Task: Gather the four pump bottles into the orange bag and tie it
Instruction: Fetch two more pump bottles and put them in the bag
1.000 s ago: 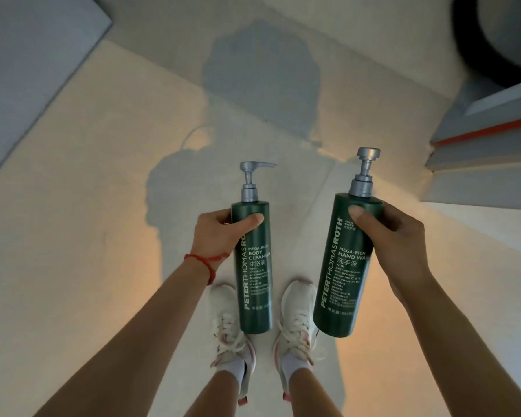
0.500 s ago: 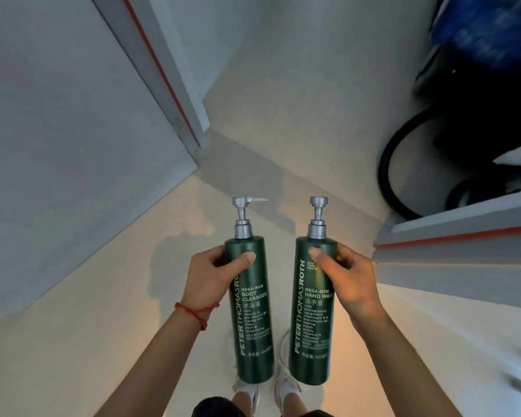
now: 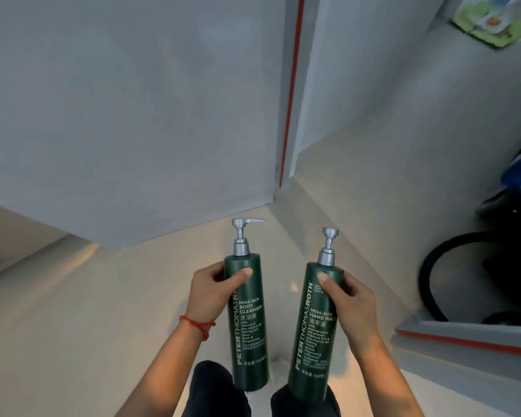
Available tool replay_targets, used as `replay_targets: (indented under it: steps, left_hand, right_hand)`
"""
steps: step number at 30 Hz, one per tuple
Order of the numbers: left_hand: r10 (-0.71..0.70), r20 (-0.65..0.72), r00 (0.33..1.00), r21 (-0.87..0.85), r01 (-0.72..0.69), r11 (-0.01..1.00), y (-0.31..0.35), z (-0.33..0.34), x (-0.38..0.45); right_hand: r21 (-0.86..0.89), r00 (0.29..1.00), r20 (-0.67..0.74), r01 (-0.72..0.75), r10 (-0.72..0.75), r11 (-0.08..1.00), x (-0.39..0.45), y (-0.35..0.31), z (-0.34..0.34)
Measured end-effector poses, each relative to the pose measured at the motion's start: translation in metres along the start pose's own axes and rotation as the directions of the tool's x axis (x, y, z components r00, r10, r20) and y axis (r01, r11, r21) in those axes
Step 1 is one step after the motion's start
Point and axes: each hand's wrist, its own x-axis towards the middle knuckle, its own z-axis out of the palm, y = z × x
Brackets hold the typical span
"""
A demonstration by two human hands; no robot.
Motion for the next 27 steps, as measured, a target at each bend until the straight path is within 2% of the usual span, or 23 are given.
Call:
replay_targets:
  steps: [6, 9, 12, 17, 20, 24, 27]
  left_hand:
    - [-0.019, -0.289, 0.957, -0.128, -0.019, 0.992, -0.005, -0.035, -0.07]
    - [-0.055, -0.426, 0.903, -0.195, -0.032, 0.98, -0.013, -0.059, -0.111]
    - [-0.11, -0.564, 0.818, -0.265, -0.052, 0.963, -0.025, -0.092, -0.155]
    - [-0.205, -0.737, 0.644, -0.364, -0.123, 0.923, -0.053, -0.153, -0.244]
    - [-0.27, -0.816, 0.511, -0.408, -0.178, 0.896, -0.081, -0.188, -0.307]
    - [-0.366, -0.865, 0.343, -0.455, -0.23, 0.86, -0.127, -0.232, -0.4]
    - [-0.405, -0.888, 0.219, -0.455, -0.274, 0.847, -0.158, -0.26, -0.472]
  right_hand:
    - [-0.117, 0.967, 0.254, 0.043, -0.012, 0.992, -0.023, -0.029, 0.037]
    - [-0.193, 0.916, 0.401, 0.082, 0.002, 0.978, -0.042, -0.034, 0.065]
    - [-0.254, 0.841, 0.54, 0.128, 0.031, 0.959, -0.071, -0.035, 0.102]
    - [-0.308, 0.658, 0.748, 0.234, 0.083, 0.922, -0.149, -0.019, 0.172]
    - [-0.32, 0.519, 0.845, 0.297, 0.129, 0.9, -0.212, 0.003, 0.216]
    - [-0.345, 0.317, 0.917, 0.325, 0.243, 0.881, -0.308, 0.04, 0.264]
    - [-0.336, 0.201, 0.94, 0.389, 0.277, 0.858, -0.379, 0.072, 0.292]
